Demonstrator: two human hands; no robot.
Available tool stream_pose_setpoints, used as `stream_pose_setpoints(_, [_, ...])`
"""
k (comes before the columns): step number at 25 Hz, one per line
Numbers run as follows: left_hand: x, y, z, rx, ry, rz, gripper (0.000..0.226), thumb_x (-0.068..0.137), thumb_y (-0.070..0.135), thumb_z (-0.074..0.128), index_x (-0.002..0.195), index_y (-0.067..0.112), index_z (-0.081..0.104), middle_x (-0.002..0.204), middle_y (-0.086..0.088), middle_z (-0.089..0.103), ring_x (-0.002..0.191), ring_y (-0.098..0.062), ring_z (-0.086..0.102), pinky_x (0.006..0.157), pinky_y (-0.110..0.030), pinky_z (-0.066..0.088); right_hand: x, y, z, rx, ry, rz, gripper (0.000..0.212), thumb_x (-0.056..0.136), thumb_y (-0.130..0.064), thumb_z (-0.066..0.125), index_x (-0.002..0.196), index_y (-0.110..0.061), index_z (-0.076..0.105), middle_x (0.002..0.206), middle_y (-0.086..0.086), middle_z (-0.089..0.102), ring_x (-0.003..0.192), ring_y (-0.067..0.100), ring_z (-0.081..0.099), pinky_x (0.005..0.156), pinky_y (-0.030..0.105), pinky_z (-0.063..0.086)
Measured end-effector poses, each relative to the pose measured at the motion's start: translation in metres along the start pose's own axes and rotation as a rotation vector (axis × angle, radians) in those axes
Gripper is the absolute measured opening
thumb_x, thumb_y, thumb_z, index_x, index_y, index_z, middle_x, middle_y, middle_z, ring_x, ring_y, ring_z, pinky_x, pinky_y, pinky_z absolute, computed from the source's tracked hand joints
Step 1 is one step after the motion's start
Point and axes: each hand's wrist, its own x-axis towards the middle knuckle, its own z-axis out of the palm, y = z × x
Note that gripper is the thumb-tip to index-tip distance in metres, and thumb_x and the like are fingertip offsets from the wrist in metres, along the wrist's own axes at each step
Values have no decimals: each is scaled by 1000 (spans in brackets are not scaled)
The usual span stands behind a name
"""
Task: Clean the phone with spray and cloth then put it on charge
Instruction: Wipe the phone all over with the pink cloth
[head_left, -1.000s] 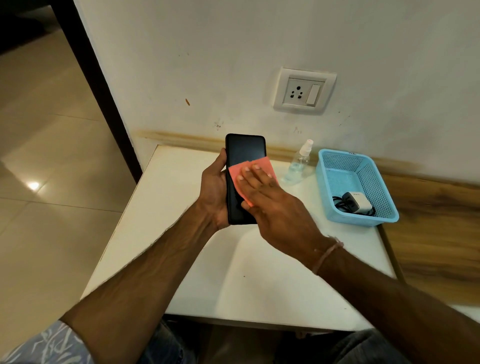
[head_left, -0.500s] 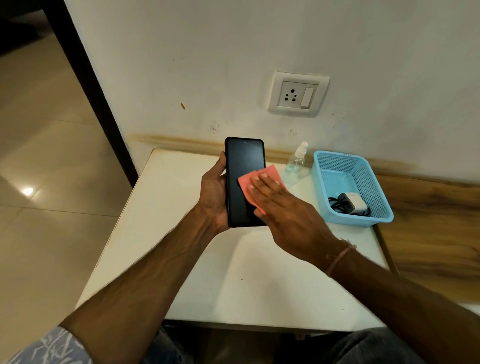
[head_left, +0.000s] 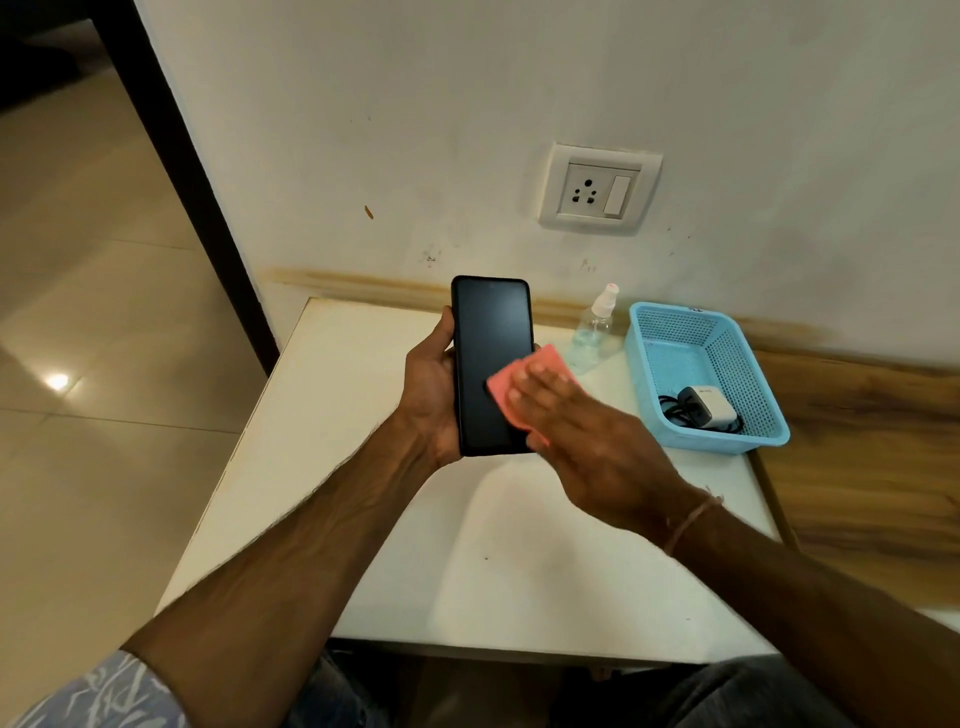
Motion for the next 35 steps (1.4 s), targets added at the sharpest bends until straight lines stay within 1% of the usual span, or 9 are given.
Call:
stream_pose_setpoints(4, [1, -4, -2, 10, 38, 5, 75, 94, 70, 41, 130, 9, 67, 116, -17, 71, 98, -34, 70, 87, -42, 57, 32, -23, 13, 97, 38, 177, 47, 101, -19, 44, 145, -5, 39, 155, 10, 31, 147, 24, 20, 116, 45, 30])
stream_pose_setpoints(7, [-1, -6, -3, -54, 8, -6, 80, 94, 69, 41, 129, 1, 64, 115, -21, 67, 98, -36, 66, 89, -44, 53, 15, -39, 24, 93, -52, 37, 49, 103, -23, 41, 148, -8, 34, 157, 7, 27, 149, 22, 14, 118, 44, 27])
stream_pose_setpoints(11, [-1, -2, -5, -83, -16, 19, 77, 95, 67, 39, 128, 2, 64, 116, -20, 65, 96, -36, 64, 91, -45, 51, -16, -17, 8, 0, -97, -216, 42, 100, -18, 49, 140, -4, 47, 150, 11, 41, 144, 26, 30, 113, 43, 36])
stream_pose_setpoints(14, [-1, -2, -4, -22, 32, -9, 76, 93, 72, 39, 124, 9, 69, 113, -17, 70, 93, -34, 68, 86, -45, 54, -1, 3, -5, -38, -21, -7, 41, 99, -16, 49, 138, -3, 49, 148, 12, 42, 142, 28, 32, 108, 42, 41])
stream_pose_setpoints(17, [-2, -9, 0, 2, 55, -14, 73, 95, 69, 39, 111, 9, 76, 107, -15, 74, 91, -32, 72, 80, -39, 59, 28, -16, 5, 41, 31, 187, 46, 99, -17, 47, 142, -2, 42, 152, 14, 35, 145, 29, 24, 114, 46, 32])
stream_pose_setpoints(20, [-5, -9, 0, -50, 12, -32, 81, 94, 70, 38, 123, 0, 67, 115, -19, 67, 99, -34, 66, 92, -43, 52, 17, -47, 25, 81, -33, 105, 49, 103, -24, 40, 148, -7, 34, 157, 8, 27, 149, 22, 15, 118, 44, 25])
stream_pose_setpoints(24, [-5, -5, 0, -74, -14, 4, 78, 96, 67, 38, 134, 2, 58, 116, -20, 64, 95, -36, 63, 92, -45, 50, -22, -34, 17, 7, -95, -143, 46, 102, -23, 44, 144, -6, 41, 154, 10, 34, 146, 24, 23, 116, 44, 31])
stream_pose_setpoints(31, [-6, -3, 3, 14, 95, 20, 80, 94, 71, 39, 135, 7, 62, 118, -17, 69, 98, -34, 68, 94, -44, 53, 21, -32, 14, 48, 69, 206, 45, 101, -20, 44, 142, -3, 43, 152, 12, 36, 145, 25, 25, 114, 45, 33])
stream_pose_setpoints(35, [-9, -2, 1, -70, 38, 44, 81, 95, 67, 38, 133, -2, 57, 117, -20, 64, 95, -35, 64, 90, -45, 52, -4, -55, 27, 60, -59, 29, 49, 102, -25, 43, 147, -8, 36, 156, 7, 30, 147, 24, 20, 116, 45, 31])
